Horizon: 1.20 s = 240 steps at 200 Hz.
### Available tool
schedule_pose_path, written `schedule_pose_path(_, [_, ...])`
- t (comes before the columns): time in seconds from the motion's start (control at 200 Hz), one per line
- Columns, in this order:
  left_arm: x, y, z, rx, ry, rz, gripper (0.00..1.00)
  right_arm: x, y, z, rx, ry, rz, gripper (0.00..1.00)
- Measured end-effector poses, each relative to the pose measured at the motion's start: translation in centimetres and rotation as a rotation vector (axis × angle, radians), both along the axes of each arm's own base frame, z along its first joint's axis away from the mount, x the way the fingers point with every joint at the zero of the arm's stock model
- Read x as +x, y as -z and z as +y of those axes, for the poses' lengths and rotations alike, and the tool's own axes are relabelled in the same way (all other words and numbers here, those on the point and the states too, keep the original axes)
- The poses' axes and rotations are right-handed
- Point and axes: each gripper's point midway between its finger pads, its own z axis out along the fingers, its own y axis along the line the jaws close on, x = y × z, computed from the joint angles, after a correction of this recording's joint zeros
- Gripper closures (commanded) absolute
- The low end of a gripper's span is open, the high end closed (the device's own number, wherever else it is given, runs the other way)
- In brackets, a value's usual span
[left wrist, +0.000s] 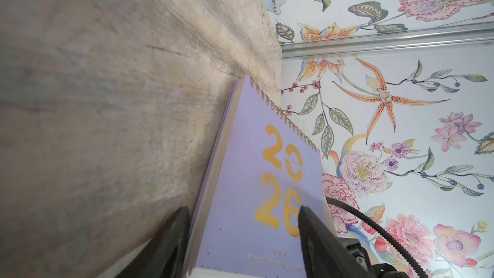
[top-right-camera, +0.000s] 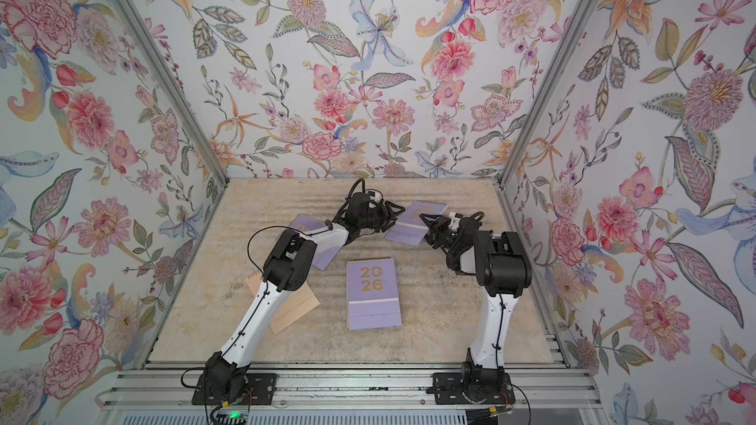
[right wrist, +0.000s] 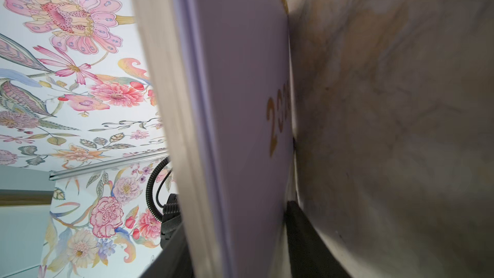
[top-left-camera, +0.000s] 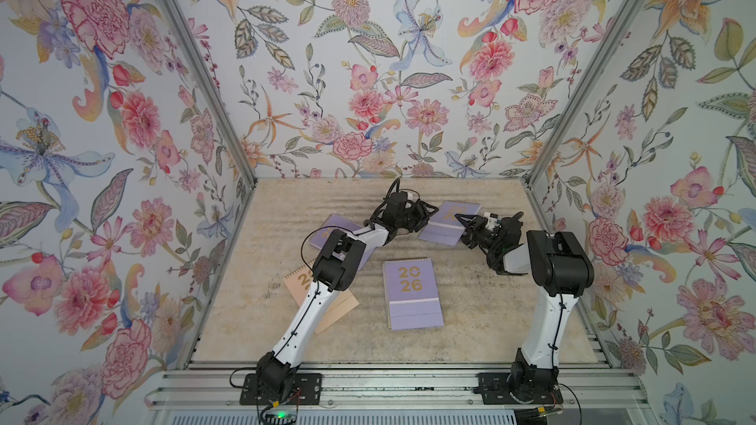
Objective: Stack the calendars
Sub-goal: Pick up the calendar at the center of the board.
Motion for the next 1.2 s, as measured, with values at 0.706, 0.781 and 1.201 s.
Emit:
schedule_pose_path(0.706, [-2.2, -2.1, 2.3, 0.026, -0.005, 0.031, 0.36, -2.2, 0.4, -2.3, -0.207, 0.064, 0.055, 1.00])
schedule_pose_path(0.781, [-2.9, -3.6, 3.0, 0.021, -0.008, 0.022, 0.36, -2.9, 0.4, -2.3, -0.214, 0.062, 0.057, 1.00])
schedule_pose_path(1.201, [-10.3, -8.8, 8.7, 0.052, -0.016, -0.048, 0.37, -8.2, -7.9, 0.5, -0.355, -0.039, -0.124, 1.00])
